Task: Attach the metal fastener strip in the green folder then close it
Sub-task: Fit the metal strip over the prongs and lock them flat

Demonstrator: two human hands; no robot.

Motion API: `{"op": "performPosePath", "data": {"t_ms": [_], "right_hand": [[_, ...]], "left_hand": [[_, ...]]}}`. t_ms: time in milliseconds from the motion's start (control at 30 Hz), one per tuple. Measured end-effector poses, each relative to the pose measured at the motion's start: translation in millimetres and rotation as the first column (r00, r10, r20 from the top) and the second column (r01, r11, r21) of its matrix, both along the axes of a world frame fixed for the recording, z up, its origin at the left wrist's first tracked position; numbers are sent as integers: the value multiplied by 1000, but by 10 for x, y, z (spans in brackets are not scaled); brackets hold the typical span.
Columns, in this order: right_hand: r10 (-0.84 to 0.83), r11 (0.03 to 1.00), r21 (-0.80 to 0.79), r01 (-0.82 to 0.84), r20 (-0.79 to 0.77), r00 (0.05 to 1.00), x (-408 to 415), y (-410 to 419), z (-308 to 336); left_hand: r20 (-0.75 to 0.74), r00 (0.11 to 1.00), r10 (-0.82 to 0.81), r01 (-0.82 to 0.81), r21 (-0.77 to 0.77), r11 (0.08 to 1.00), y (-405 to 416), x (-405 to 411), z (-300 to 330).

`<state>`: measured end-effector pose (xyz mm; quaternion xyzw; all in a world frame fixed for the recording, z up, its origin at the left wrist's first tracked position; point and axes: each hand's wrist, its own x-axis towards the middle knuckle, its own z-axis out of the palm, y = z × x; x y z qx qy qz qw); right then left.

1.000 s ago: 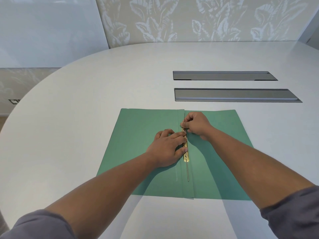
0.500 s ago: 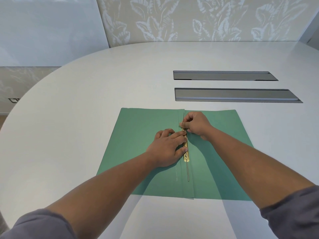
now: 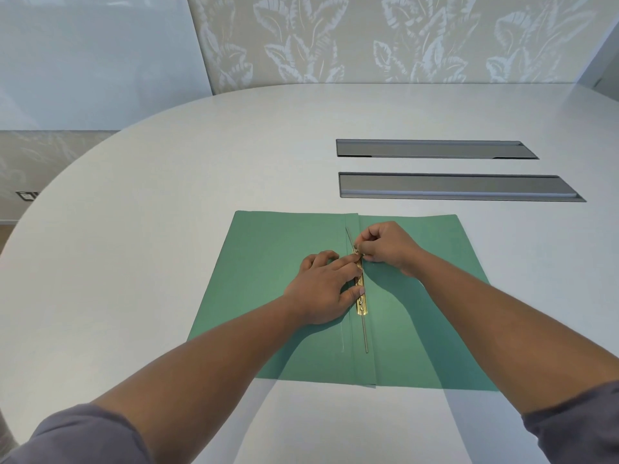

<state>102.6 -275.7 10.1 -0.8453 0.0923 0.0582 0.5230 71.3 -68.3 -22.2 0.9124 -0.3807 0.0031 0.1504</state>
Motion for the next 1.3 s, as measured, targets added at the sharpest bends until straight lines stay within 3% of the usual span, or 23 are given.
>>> {"op": "performPosePath", "data": {"t_ms": [133,333,567,700,967,1300], "right_hand": [[98,966,-245,-84,45,994,-21,-10,51],[207,881,-438,-179,17,978,10,35,174],[387,636,-700,-326,-76,919,113,172,353],[386,637,-678,-368,-132,913,178,161,364],[316,845,-374,-382,-226,921,259,29,322],[301,852,-326,-409,-333,894,361,40,363]], "left_hand": [[2,1000,-2,2,-8,1000,1,1,0],[5,1000,-7,7,-22,1000,5,6,9],[9,1000,-1,2,-31,1000,6,12,8],[9,1000,1,0,-32,999,7,15,7],[2,1000,5,-5,-33,999,6,7,18],[0,1000,1,-1,-42,999,10,1,31]]}}
